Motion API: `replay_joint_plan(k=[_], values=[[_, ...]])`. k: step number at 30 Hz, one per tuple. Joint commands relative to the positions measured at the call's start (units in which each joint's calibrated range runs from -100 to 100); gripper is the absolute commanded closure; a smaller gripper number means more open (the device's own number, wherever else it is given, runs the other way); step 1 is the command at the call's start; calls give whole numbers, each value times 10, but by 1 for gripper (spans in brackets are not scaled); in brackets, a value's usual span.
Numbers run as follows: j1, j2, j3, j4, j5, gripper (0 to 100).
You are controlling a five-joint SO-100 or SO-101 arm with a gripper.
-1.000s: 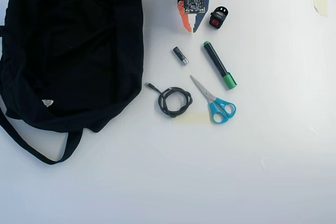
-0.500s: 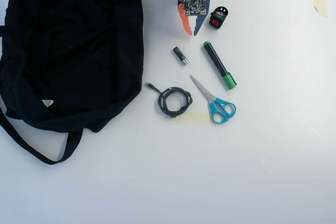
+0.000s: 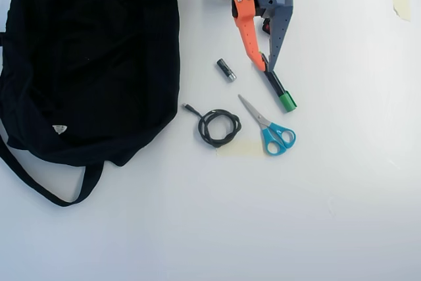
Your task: Put the bike light into the black bag
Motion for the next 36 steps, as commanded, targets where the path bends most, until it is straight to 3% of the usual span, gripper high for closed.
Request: replay_joint_plan(k=[1, 13, 24, 30, 36], values=[[2, 86, -88, -72, 3, 98], [14, 306, -261, -131, 4, 98], [3, 303, -252, -112, 3, 98], [-79, 300, -246, 35, 8, 98], [-138, 246, -245, 263, 33, 98]])
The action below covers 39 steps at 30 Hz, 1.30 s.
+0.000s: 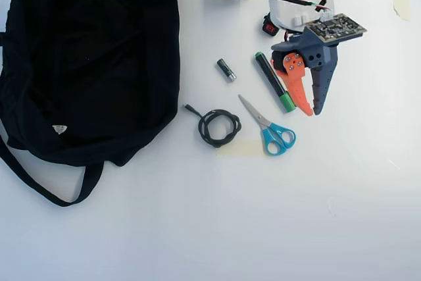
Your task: Put the bike light into the black bag
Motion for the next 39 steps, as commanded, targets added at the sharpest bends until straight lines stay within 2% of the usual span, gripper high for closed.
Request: replay_joint_plan(k=[1, 4, 13, 19, 21, 26, 33, 39], values=[[-38, -65, -13, 164, 9, 98], [-41, -108, -11, 274, 5, 98], [-88, -136, -8, 496, 8, 98], [-116, -136, -8, 583, 10, 98], [-118, -136, -8, 594, 17, 98], [-85, -136, -8, 612, 131, 98], [-9, -156, 35, 605, 211, 98], [-15, -206, 125, 556, 192, 98]])
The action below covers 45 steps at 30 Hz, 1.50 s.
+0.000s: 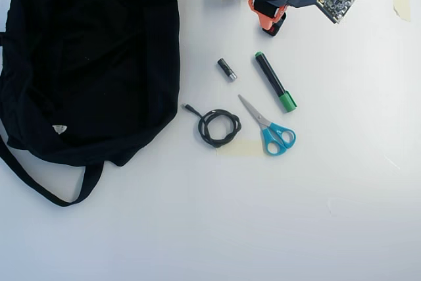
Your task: Put the bike light into the black bag
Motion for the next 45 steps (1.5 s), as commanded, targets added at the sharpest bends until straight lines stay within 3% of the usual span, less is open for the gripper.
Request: replay_joint_plan(k=[1, 7, 15, 30, 35, 45], values=[[-7, -56, 59, -32, -19, 98], [-51, -156, 167, -62, -67, 97], [-108, -204, 240, -118, -109, 82], [-200, -204, 288, -191, -198, 81], [-208, -204, 325, -240, -211, 81], [-218, -204, 342, -236, -212, 81]])
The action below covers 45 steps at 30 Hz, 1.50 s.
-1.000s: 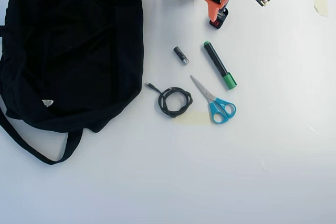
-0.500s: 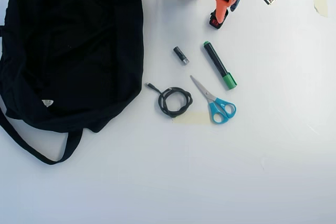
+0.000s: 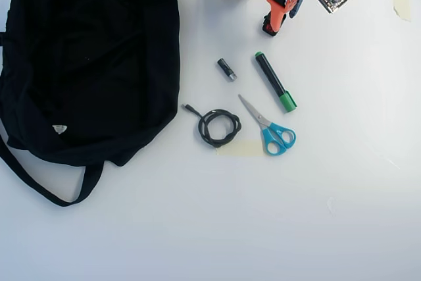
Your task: Put the bike light into the black bag
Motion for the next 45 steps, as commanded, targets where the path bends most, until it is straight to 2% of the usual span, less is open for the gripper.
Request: replay_joint_plan(k=[1, 6, 13, 26, 36, 45], values=[[-17, -7, 3, -1, 3, 81], [-30, -8, 15, -1, -6, 80], [-39, -8, 41, -5, -20, 69], [-41, 1, 42, -12, -22, 69], [-41, 1, 47, -16, -59, 69], [-41, 3, 46, -16, -67, 69]])
